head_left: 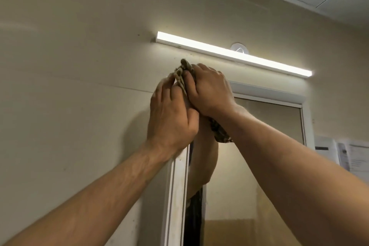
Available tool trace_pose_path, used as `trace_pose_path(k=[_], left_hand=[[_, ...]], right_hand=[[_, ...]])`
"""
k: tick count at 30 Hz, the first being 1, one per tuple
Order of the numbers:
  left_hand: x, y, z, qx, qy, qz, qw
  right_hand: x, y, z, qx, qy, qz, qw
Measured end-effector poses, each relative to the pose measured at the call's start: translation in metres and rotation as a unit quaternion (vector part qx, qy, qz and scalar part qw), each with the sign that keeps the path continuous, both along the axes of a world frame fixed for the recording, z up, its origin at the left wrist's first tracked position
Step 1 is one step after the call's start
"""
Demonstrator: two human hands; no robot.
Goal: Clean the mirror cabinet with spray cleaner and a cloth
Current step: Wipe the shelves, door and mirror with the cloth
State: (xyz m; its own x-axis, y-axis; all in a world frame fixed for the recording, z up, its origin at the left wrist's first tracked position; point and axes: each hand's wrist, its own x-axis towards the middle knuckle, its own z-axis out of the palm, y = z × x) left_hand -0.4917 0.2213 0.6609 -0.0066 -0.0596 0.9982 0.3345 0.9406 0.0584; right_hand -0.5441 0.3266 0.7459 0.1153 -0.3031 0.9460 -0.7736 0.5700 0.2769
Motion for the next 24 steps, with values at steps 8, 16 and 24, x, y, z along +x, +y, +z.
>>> trace_pose_path(k=[8, 16, 24], left_hand=[[-0.021, 0.048, 0.036, -0.159, -0.042, 0.219, 0.962], [-0.054, 0.096, 0.049, -0.195, -0.082, 0.249, 0.945], [-0.044, 0.077, 0.049, -0.201, -0.053, 0.265, 0.942]], right_hand=[[-0.067, 0.088, -0.001, -0.093, -0.018, -0.069, 0.993], [-0.121, 0.195, -0.008, -0.228, -0.108, -0.14, 0.958], [-0.107, 0.189, 0.007, -0.271, -0.245, -0.162, 0.917]])
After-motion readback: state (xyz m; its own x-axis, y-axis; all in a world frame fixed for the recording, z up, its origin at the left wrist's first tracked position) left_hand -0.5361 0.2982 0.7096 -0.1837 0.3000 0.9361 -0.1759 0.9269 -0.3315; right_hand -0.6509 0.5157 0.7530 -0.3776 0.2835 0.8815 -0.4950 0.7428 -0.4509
